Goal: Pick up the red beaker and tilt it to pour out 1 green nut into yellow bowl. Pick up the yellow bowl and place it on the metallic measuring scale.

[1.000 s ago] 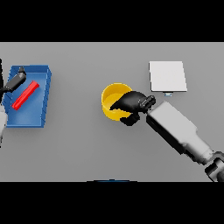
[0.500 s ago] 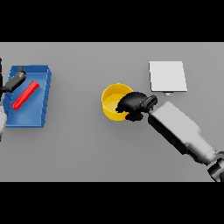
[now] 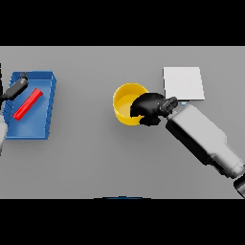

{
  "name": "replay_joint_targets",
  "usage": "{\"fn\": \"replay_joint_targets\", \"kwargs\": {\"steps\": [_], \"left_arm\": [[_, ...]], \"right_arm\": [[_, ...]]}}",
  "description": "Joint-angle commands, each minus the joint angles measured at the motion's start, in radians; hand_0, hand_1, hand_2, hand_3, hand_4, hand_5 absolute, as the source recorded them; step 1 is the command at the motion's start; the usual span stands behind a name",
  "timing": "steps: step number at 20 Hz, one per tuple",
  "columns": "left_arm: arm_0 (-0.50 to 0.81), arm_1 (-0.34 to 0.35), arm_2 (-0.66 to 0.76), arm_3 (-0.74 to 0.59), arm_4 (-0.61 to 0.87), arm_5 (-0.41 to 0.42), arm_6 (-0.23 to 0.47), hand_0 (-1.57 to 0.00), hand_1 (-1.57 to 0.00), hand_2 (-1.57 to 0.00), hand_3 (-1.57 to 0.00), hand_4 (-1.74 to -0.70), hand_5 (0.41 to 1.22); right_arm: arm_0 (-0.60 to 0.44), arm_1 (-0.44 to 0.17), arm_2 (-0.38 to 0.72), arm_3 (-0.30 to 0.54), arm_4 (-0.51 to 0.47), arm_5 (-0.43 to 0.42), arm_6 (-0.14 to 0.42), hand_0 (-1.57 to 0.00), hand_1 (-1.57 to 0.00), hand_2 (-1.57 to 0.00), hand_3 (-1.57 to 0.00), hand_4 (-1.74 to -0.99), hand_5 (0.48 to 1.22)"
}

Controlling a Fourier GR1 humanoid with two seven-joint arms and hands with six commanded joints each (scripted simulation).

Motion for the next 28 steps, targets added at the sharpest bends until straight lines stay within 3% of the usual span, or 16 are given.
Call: {"fn": "replay_joint_targets", "kwargs": {"steps": [1,3,6,8,9,12,17,22,28], "left_arm": [[0.003,0.002,0.000,0.000,-0.001,0.001,-0.011,0.00,0.00,0.00,0.00,-0.74,0.695],[0.002,0.004,0.000,0.005,0.001,-0.004,-0.014,0.00,0.00,0.00,0.00,-0.74,0.696],[-0.005,0.004,-0.001,0.009,-0.003,0.000,-0.020,0.00,0.00,0.00,0.00,-0.74,0.697],[-0.009,0.002,0.008,0.014,0.007,-0.001,-0.017,0.00,0.00,0.00,0.00,-0.75,0.697],[-0.003,0.002,0.003,0.009,0.001,0.000,-0.012,0.00,0.00,0.00,0.00,-0.74,0.700],[0.005,0.010,0.007,0.007,-0.003,0.005,-0.015,0.00,0.00,0.00,0.00,-0.74,0.708],[0.002,0.006,0.004,-0.003,-0.002,-0.004,0.008,0.00,0.00,0.00,0.00,-0.74,0.706],[0.000,0.009,0.004,-0.011,-0.002,-0.008,0.011,0.00,0.00,0.00,0.00,-0.73,0.691],[0.017,0.013,0.004,-0.017,-0.003,-0.010,0.005,0.00,0.00,0.00,0.00,-0.72,0.682]], "right_arm": [[-0.005,-0.011,-0.010,-0.020,-0.006,0.015,0.012,-1.56,-1.56,-1.41,-1.25,-1.737,1.218],[-0.012,-0.025,-0.030,-0.059,-0.009,0.013,0.041,-1.56,-1.56,-1.41,-1.26,-1.738,1.219],[-0.015,-0.068,-0.070,-0.078,-0.023,0.011,0.041,-1.57,-1.57,-1.44,-1.27,-1.740,1.220],[-0.020,-0.086,-0.091,-0.058,-0.030,0.000,0.022,-1.57,-1.57,-1.44,-1.38,-1.740,1.220],[-0.016,-0.083,-0.100,-0.051,-0.032,0.000,0.042,-1.57,-1.57,-1.47,-1.35,-1.740,1.220],[-0.034,-0.128,-0.140,-0.022,-0.029,-0.030,0.018,-1.57,-1.57,-1.49,-1.26,-1.741,1.221],[-0.078,-0.180,-0.206,0.109,-0.010,-0.118,-0.016,-1.57,-1.57,-1.54,-1.20,-1.741,1.221],[-0.094,-0.177,-0.246,0.269,0.003,-0.212,-0.046,-1.57,-1.57,-1.51,-1.18,-1.741,1.221],[-0.108,-0.162,-0.257,0.468,0.029,-0.303,-0.083,-1.57,-1.57,-1.41,-1.35,-1.741,1.221]]}}
